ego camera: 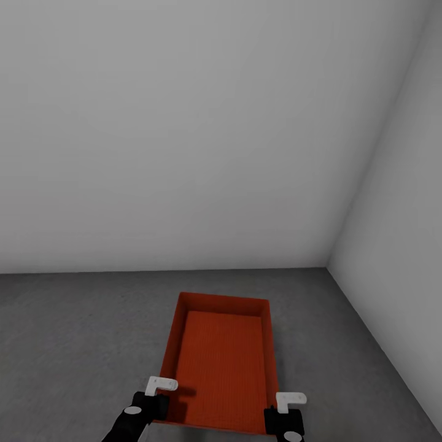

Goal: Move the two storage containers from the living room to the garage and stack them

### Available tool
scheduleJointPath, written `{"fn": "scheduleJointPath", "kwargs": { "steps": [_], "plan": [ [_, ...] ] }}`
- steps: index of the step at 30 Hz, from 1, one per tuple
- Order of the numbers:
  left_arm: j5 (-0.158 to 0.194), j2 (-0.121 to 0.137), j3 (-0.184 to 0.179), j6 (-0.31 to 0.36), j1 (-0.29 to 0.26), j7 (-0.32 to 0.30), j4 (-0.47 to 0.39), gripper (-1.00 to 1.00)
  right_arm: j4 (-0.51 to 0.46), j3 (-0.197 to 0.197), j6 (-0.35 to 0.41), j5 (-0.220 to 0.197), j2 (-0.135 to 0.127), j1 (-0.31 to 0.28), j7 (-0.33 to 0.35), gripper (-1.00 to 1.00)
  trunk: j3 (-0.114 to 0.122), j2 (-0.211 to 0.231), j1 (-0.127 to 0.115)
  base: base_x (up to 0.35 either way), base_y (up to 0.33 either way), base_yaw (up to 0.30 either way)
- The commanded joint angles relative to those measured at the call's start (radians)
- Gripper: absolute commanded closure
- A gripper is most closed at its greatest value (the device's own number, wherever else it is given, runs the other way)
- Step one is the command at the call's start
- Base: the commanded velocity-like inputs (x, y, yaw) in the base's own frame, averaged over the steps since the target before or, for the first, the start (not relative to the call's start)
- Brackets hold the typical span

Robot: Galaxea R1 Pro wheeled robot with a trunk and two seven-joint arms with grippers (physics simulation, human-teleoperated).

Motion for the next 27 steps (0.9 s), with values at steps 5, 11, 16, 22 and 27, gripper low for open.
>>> {"fn": "scheduleJointPath", "kwargs": {
  "steps": [5, 11, 16, 22, 27],
  "plan": [
    [0.004, 0.001, -0.010, 0.006, 0.000, -0.022, 0.083, 1.00, -0.002, -0.006, -0.011, 0.019, -0.028, -0.002, -0.008, 1.00, -0.004, -0.001, 0.000, 0.000, 0.000, 0.000],
    [0.004, 0.001, -0.010, 0.005, 0.000, -0.022, 0.083, 1.00, -0.002, -0.006, -0.012, 0.019, -0.029, -0.002, -0.008, 1.00, -0.012, -0.001, 0.000, 0.000, 0.000, 0.000],
    [0.004, 0.001, -0.010, 0.004, 0.000, -0.022, 0.083, 1.00, -0.002, -0.006, -0.013, 0.019, -0.029, -0.002, -0.007, 1.00, -0.020, -0.001, 0.000, 0.000, 0.000, 0.000],
    [0.004, 0.001, -0.010, 0.004, 0.000, -0.022, 0.083, 1.00, -0.002, -0.006, -0.012, 0.019, -0.029, -0.002, -0.008, 1.00, -0.030, -0.001, 0.000, 0.000, 0.000, 0.000],
    [0.004, 0.001, -0.010, 0.004, 0.000, -0.022, 0.083, 1.00, -0.002, -0.007, -0.010, 0.017, -0.029, -0.002, -0.007, 1.00, -0.036, -0.001, 0.000, 0.000, 0.000, 0.000]
  ]
}}
